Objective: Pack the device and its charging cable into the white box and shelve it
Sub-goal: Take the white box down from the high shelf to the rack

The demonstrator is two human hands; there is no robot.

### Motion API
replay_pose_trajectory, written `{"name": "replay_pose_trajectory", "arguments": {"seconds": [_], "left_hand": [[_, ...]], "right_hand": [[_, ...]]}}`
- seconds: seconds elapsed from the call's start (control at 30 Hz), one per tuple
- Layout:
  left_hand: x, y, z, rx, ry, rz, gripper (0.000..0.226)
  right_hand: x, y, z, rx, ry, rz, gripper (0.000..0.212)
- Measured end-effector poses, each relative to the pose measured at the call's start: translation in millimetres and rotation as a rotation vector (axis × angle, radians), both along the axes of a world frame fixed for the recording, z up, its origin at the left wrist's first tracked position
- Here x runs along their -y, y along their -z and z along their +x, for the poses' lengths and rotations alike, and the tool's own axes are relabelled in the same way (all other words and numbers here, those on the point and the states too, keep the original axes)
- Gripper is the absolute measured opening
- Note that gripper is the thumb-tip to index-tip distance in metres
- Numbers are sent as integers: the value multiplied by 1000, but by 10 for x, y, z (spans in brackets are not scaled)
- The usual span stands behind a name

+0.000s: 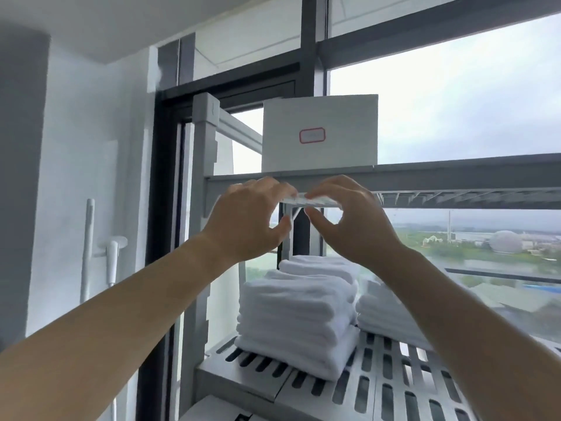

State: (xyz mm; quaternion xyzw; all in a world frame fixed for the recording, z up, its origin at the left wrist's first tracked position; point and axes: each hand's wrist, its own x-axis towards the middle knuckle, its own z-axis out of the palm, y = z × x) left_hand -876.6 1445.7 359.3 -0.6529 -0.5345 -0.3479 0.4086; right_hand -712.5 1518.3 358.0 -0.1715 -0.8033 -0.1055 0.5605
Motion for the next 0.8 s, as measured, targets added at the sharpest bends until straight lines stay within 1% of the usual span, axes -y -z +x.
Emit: {"name": "replay_pose_trajectory", "arguments": {"seconds": [0.13,0.2,0.4,0.57,0.7,0.8], "left_hand": [[-165,-270,15,20,42,33,32],[-241,-425,28,21,52,24,35],[-455,-809,65,-29,51,63,38],[-579,-977,115,-41,98,62,42],[-684,-1076,101,-24,122,66,37],[-772,-1154,59,-28,99,85,35]], "right_hand": [[-112,-272,48,-13,-11,63,17],[-190,-439,68,-4,4,52,17],[-410,-814,66,59,130,44,22],[-493,-961,78,39,157,70,22],[-578,-1076,69,48,180,71,23],[-650,-1179,46,46,217,73,22]]}}
